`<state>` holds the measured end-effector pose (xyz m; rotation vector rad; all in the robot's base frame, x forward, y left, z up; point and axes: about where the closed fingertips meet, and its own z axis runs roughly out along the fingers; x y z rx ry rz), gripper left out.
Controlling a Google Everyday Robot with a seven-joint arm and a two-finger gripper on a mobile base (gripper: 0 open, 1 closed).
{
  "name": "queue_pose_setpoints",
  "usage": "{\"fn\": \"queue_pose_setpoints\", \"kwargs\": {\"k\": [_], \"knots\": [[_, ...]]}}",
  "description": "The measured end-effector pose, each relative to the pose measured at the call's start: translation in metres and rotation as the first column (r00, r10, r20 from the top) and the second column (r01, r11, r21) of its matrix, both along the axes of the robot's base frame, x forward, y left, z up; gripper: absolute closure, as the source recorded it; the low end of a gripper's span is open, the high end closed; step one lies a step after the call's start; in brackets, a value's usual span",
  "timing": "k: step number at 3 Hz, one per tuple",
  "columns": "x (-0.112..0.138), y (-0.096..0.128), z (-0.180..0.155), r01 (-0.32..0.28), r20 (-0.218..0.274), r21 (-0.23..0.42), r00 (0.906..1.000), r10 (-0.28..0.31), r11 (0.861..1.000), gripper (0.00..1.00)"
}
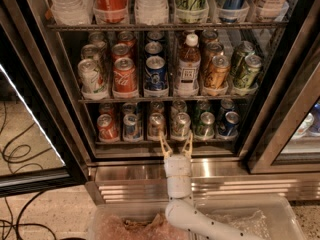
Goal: Pick 7up can from bottom shelf of fridge
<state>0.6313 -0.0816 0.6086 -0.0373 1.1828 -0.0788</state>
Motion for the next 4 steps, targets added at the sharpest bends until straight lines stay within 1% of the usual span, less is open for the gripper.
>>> {"fn": "queue_pose_setpoints", "kwargs": {"k": [1,2,4], "knots": [[0.023,-0.009,0.010,0.016,0.014,0.035,0.9998,-0.017,0.999,0.32],[0.033,-0.013,0.013,0.021,0.008,0.033,0.9997,-0.021,0.999,0.32],[0.046,-0.020,0.006,0.037,-0.020,0.032,0.9991,-0.036,0.999,0.32]]}}
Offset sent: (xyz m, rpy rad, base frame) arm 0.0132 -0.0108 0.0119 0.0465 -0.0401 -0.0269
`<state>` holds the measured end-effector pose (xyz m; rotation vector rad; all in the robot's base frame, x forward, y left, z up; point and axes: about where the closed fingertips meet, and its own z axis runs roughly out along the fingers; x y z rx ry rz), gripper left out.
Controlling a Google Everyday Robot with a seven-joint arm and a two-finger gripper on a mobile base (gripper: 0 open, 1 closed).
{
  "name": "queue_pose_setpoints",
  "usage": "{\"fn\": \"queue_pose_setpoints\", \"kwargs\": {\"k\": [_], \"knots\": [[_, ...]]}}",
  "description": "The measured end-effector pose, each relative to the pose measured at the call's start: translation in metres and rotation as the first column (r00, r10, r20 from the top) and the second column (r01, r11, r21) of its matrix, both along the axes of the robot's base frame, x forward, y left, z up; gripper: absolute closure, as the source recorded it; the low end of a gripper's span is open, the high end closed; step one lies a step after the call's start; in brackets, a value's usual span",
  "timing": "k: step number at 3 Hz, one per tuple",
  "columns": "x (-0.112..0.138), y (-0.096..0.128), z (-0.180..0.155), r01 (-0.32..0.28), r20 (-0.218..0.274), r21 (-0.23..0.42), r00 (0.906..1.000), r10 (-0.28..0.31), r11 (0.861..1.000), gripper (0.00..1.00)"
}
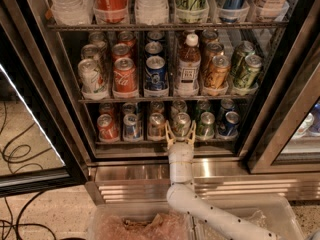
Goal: Pick 7up can from bottom shelf of fridge
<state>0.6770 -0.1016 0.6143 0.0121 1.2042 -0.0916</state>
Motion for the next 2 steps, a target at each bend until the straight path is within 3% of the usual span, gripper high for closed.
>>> {"fn": "queue_pose_setpoints", "kwargs": {"k": [2], "knots": [[0.0070,-0.0041,-0.0089,0.017,-0.021,0.007,0.9996,-0.017,1.000,0.31]]}}
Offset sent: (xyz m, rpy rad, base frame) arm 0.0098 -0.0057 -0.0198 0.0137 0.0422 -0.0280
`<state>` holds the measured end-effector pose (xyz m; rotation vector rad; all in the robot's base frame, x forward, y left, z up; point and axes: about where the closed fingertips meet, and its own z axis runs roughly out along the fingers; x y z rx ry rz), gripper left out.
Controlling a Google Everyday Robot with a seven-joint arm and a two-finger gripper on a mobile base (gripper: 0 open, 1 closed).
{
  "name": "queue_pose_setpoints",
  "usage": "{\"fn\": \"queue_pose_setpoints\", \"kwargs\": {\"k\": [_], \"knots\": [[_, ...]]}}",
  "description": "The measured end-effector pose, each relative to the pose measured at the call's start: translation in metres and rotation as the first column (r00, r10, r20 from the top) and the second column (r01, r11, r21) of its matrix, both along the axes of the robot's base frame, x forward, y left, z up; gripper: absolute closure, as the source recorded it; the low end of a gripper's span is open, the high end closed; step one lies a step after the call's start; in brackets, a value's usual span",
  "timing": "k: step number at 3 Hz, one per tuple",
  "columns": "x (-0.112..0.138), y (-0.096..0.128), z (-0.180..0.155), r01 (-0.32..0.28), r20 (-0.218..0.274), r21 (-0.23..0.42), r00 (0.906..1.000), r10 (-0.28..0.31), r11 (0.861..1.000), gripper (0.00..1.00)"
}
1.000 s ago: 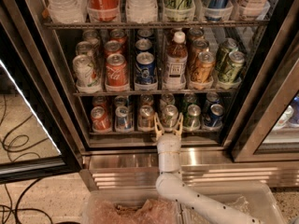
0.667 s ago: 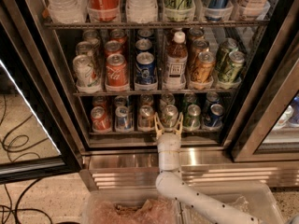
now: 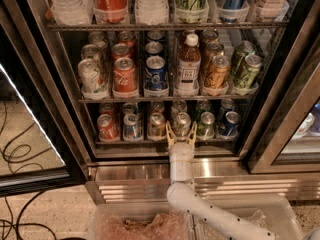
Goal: Pick 7up can from bottom shelf of fridge
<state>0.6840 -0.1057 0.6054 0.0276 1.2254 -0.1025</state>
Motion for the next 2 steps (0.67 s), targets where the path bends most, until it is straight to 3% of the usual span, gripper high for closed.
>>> {"fn": "queue_pose_setpoints", "kwargs": {"k": [2], "knots": [[0.0000,0.0000,0.0001,0.000,0.000,0.000,1.0000,0.000,1.000,0.73]]}}
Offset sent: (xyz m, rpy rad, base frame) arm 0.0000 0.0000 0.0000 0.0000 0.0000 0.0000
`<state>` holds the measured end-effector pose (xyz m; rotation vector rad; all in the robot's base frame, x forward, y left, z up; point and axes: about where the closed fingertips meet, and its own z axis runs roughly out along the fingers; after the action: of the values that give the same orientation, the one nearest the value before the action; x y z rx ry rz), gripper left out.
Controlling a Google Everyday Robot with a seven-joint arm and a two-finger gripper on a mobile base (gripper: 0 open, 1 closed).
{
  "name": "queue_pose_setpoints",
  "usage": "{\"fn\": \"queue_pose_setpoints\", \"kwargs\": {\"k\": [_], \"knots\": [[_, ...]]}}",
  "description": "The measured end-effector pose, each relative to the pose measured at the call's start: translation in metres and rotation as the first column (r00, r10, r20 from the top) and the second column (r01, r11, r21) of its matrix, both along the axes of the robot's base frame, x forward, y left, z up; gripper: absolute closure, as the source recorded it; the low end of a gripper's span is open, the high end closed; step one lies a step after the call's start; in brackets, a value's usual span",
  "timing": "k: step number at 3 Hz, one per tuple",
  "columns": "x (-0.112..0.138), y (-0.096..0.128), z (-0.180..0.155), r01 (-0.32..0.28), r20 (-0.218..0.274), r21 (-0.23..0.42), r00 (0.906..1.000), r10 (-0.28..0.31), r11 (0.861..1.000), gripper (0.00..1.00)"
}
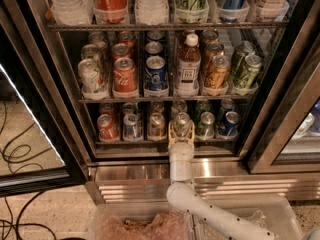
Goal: Pick 7up can from bottom shelf of fridge
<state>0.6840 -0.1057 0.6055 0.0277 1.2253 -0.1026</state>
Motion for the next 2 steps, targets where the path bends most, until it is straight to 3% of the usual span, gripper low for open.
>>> {"fn": "queue_pose_setpoints", "kwargs": {"k": [1,2], "knots": [[0.0000,0.0000,0.0000,0.000,0.000,0.000,1.0000,0.000,1.000,0.96],[0.0000,0.0000,0.0000,0.000,0.000,0.000,1.0000,0.000,1.000,1.00]]}}
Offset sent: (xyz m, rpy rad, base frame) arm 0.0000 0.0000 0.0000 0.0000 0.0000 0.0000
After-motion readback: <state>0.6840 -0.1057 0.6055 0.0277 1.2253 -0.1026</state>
